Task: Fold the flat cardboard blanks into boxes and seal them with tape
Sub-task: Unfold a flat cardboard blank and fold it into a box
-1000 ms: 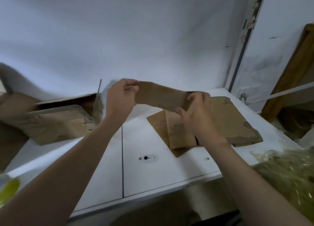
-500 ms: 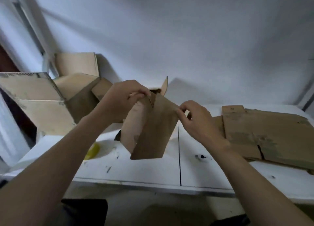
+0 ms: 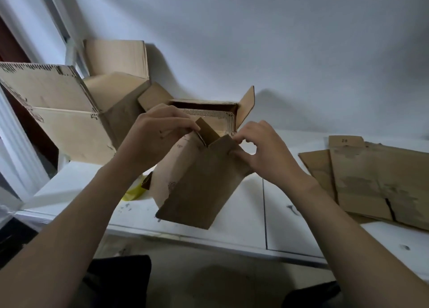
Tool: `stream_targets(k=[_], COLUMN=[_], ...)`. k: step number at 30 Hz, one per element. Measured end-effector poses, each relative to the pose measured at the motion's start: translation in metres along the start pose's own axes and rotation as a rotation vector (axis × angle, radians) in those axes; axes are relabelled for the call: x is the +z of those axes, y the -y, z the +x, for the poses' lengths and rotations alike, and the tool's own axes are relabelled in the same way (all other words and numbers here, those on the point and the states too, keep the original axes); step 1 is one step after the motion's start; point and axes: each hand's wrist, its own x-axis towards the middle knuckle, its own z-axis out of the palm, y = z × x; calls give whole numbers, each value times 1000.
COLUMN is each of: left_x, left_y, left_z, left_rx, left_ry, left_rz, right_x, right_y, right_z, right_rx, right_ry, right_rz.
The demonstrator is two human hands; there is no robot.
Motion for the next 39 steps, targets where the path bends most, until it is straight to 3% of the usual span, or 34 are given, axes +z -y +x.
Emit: stream_targets(k=[10,18,30,34,39], left_x=[-11,5,10,16,19], left_y=[-11,14,18,18,26], left_z=[-7,-29,-39,-44,-53], left_rx=[79,-92,-22,-109,-299], left_ry=[97,190,205,291,218], left_rz=[9,-88,34,-22,-39], right_x=[8,18,19,18,18], right_y=[0,-15,-27,-25,-31], right_z=[1,-5,-13,-15,-18], right_rx=[-178,-358,-354,-365,-365], right_ry=[-129,-135,19,37,42], right_rz=[17,18,106,148,166])
